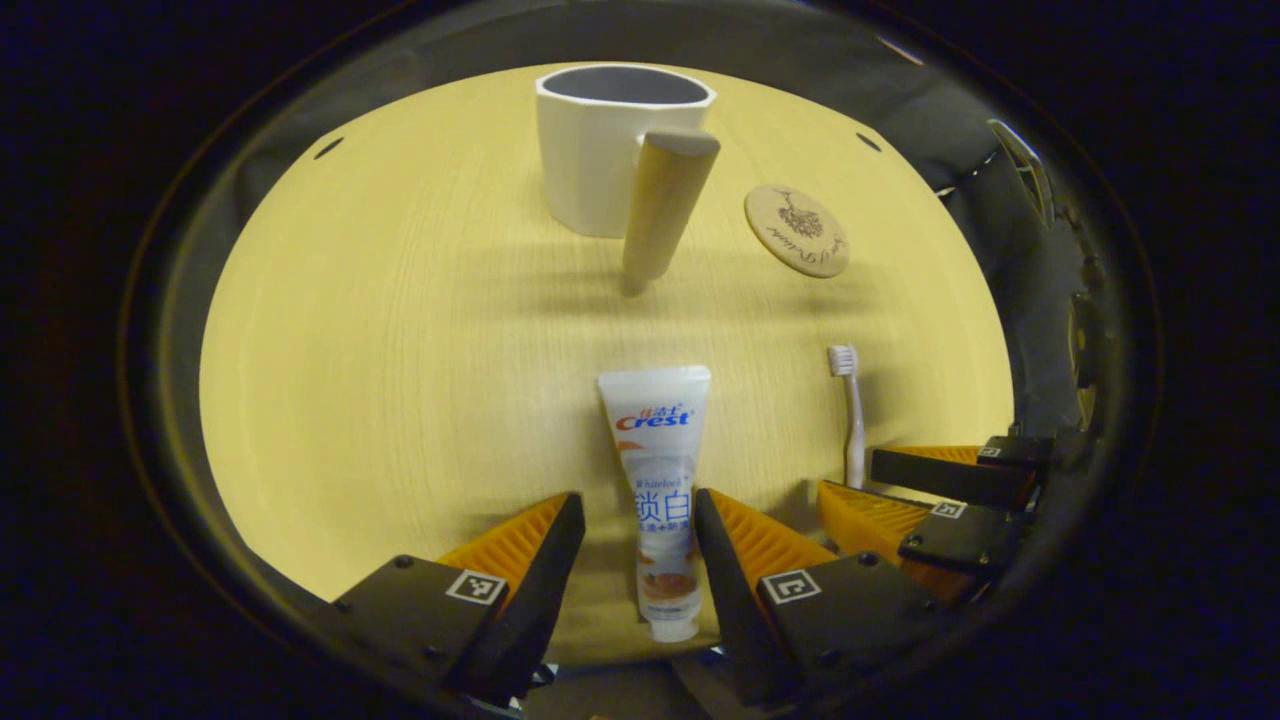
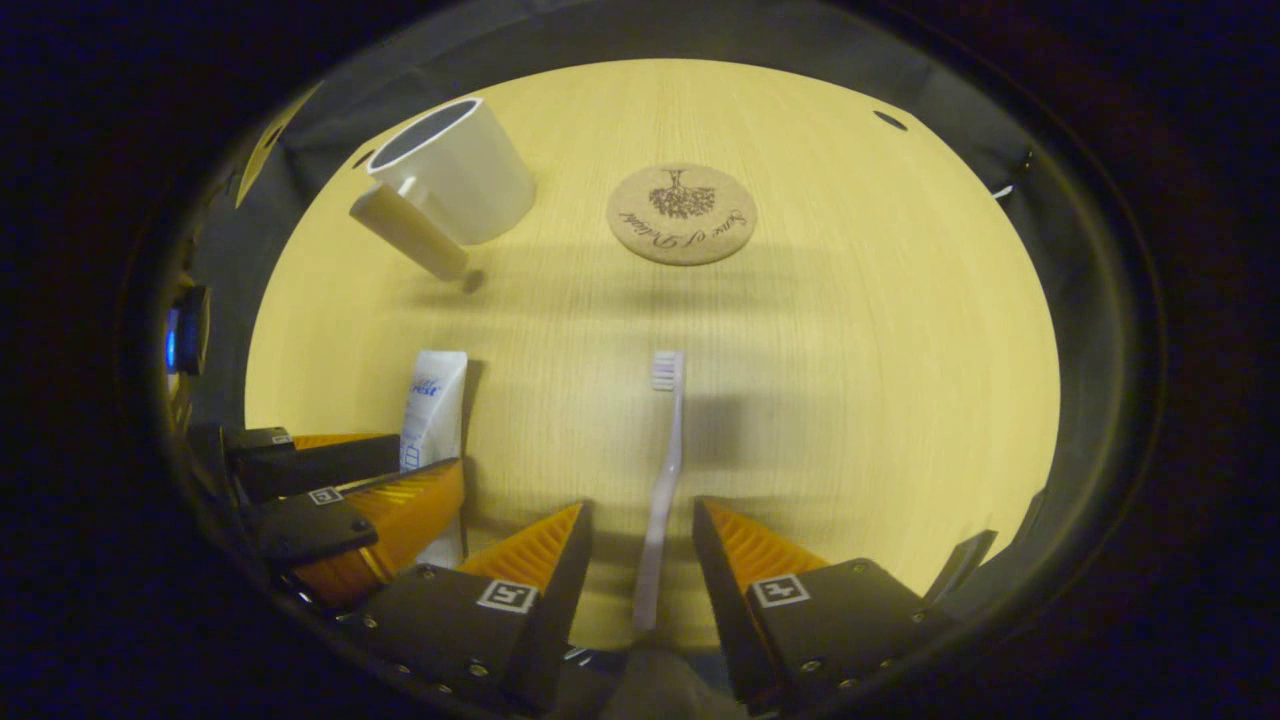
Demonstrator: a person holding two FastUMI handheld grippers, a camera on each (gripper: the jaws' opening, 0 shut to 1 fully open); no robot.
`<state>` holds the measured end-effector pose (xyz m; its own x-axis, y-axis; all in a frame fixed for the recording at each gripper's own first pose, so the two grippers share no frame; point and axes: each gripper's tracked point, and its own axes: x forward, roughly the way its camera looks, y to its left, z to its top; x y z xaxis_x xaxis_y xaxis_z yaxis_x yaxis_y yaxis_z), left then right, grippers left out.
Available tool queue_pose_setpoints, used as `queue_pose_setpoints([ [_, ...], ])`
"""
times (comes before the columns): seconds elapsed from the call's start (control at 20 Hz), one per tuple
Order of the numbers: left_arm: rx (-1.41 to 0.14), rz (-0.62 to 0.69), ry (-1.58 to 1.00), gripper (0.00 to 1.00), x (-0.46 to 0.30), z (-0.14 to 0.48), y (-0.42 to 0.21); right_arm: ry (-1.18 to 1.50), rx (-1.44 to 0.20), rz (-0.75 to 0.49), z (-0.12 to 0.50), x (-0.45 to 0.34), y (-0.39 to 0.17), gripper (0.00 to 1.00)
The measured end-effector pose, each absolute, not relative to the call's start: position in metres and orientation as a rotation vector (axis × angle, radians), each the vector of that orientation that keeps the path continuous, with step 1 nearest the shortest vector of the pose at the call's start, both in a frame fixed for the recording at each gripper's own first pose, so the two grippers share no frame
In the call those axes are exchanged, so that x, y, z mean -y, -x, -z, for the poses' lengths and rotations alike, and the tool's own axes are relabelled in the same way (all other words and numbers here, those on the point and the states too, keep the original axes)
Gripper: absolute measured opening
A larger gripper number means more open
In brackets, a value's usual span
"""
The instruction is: Put the toothbrush and toothpaste on the desktop into the cup, then pick up the cup and place it on the coaster on the desktop.
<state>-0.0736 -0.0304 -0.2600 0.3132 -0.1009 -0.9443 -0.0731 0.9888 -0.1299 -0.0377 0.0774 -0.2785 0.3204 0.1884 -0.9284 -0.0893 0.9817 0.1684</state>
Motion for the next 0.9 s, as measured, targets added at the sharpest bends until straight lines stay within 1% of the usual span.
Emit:
queue_pose_setpoints([
  [0.05,-1.258,0.013,0.152,0.78,0.028,0.262,0.074,-0.095,-1.244,-0.184,0.281,-0.079,0.040,0.58],
  [0.1,-1.262,0.013,0.148,0.76,0.028,0.261,0.073,-0.092,-1.253,-0.180,0.284,-0.079,0.041,0.60],
  [0.2,-1.268,0.016,0.133,0.74,0.028,0.261,0.073,-0.081,-1.243,-0.162,0.285,-0.074,0.036,0.60],
  [0.25,-1.271,0.007,0.122,0.74,0.026,0.265,0.074,-0.087,-1.246,-0.139,0.285,-0.073,0.037,0.55],
  [0.3,-1.269,0.000,0.107,0.70,0.024,0.263,0.072,-0.090,-1.253,-0.146,0.284,-0.072,0.037,0.36],
  [0.35,-1.270,0.003,0.103,0.61,0.024,0.263,0.073,-0.089,-1.254,-0.147,0.285,-0.071,0.037,0.36],
  [0.4,-1.270,0.004,0.102,0.58,0.024,0.264,0.073,-0.087,-1.257,-0.153,0.285,-0.072,0.039,0.36],
  [0.5,-1.270,-0.016,0.099,0.55,0.021,0.265,0.071,-0.051,-1.264,-0.154,0.286,-0.067,0.041,0.36],
  [0.55,-1.267,-0.017,0.100,0.53,0.020,0.265,0.073,-0.085,-1.278,-0.147,0.277,-0.071,0.045,0.37],
  [0.6,-1.260,-0.034,0.110,0.53,0.018,0.265,0.071,-0.088,-1.276,-0.160,0.287,-0.073,0.045,0.11],
  [0.65,-1.264,-0.031,0.113,0.40,0.018,0.264,0.072,-0.095,-1.271,-0.162,0.286,-0.071,0.042,0.12],
  [0.7,-1.259,-0.021,0.112,0.39,0.018,0.265,0.072,-0.104,-1.272,-0.168,0.285,-0.071,0.043,0.11],
  [0.75,-1.254,-0.028,0.120,0.41,0.018,0.261,0.073,-0.110,-1.268,-0.172,0.285,-0.070,0.043,0.11],
  [0.8,-1.262,-0.026,0.118,0.33,0.020,0.264,0.073,-0.114,-1.262,-0.174,0.285,-0.069,0.043,0.11],
  [0.85,-1.259,-0.018,0.104,0.33,0.020,0.264,0.073,-0.108,-1.259,-0.182,0.285,-0.069,0.045,0.11],
  [0.9,-1.256,-0.015,0.098,0.32,0.020,0.264,0.072,-0.127,-1.229,-0.158,0.288,-0.070,0.041,0.11],
])
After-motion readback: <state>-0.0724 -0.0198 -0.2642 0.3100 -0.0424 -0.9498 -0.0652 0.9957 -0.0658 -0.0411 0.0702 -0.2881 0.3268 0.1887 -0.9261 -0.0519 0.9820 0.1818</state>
